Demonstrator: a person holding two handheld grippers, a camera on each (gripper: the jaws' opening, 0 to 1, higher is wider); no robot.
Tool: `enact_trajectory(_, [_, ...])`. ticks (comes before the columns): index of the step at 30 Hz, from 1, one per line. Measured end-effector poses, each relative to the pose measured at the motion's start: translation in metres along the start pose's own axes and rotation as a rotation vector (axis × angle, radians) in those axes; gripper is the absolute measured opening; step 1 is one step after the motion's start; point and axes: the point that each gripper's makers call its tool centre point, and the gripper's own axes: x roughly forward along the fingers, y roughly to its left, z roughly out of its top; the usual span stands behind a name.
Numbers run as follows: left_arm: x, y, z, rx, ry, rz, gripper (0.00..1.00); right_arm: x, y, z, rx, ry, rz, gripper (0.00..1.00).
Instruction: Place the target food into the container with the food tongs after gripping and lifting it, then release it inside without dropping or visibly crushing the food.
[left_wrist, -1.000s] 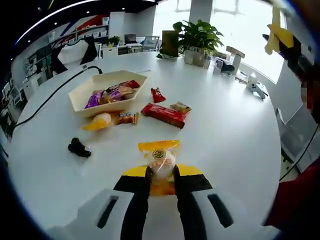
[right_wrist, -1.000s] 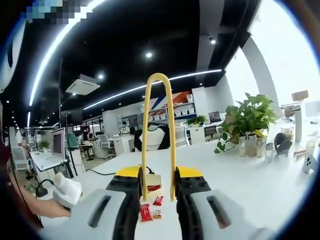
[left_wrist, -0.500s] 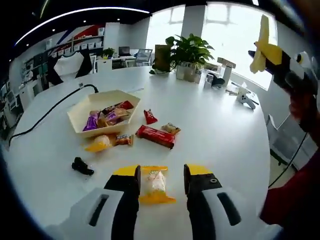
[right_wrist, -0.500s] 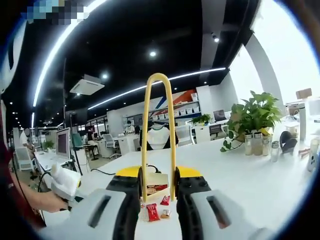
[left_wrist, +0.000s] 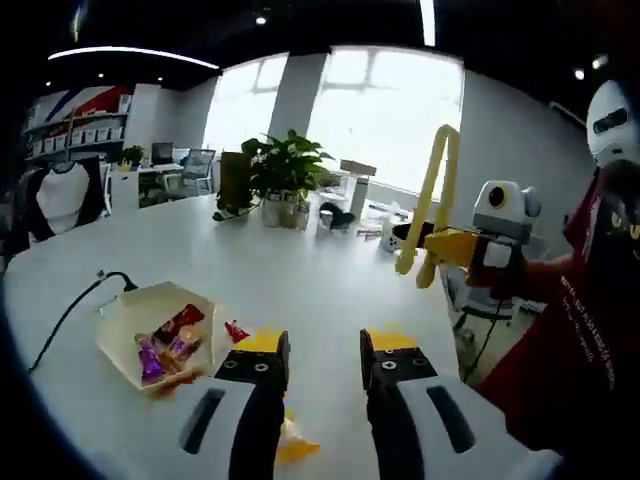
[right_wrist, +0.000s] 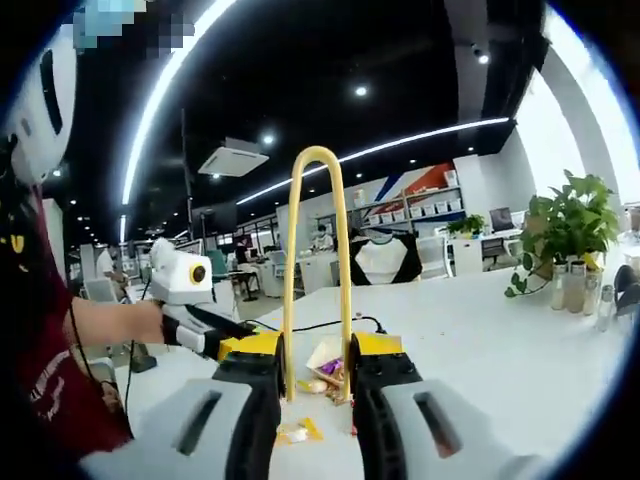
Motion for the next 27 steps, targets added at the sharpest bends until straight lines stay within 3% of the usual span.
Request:
enact_trajectory(4, [-0.002,-0.026,0.026,0.105,-0.002,-0.159,0.33,0.004,0.014,-0.007,-0.032,0.045,0.093,0.22])
enact_trajectory(8, [-0.009,-0.048,0.052,0.187,-0.080,-0.315,0.35,0.007,0.033,-0.011,-0.010,0.088,0.217,0.22])
enact_trajectory(10, [-0.013,-0.057,0.060,0.181,-0.096,-0.378,0.33,0.008,0.040,-0.011,-0.011,0.095,0.255,0.22])
enact_trajectory(13, [-0.016,-0.062,0.071,0.188,-0.120,-0.405,0.34,0.010,0.050,-0.013,-0.020,0.108,0.310,0.22])
enact_trajectory(18, [-0.027,-0.081,0.094,0.183,-0.185,-0.503,0.35,0.013,0.063,-0.010,-0.035,0.117,0.373,0.22])
enact_trajectory(22, [-0.022,-0.090,0.092,0.250,-0.129,-0.500,0.35,0.012,0.070,-0.009,-0.049,0.124,0.414,0.23])
enact_trajectory(27, [-0.024,-0.093,0.094,0.235,-0.133,-0.541,0.30,0.010,0.078,-0.002,-0.063,0.122,0.446,0.23])
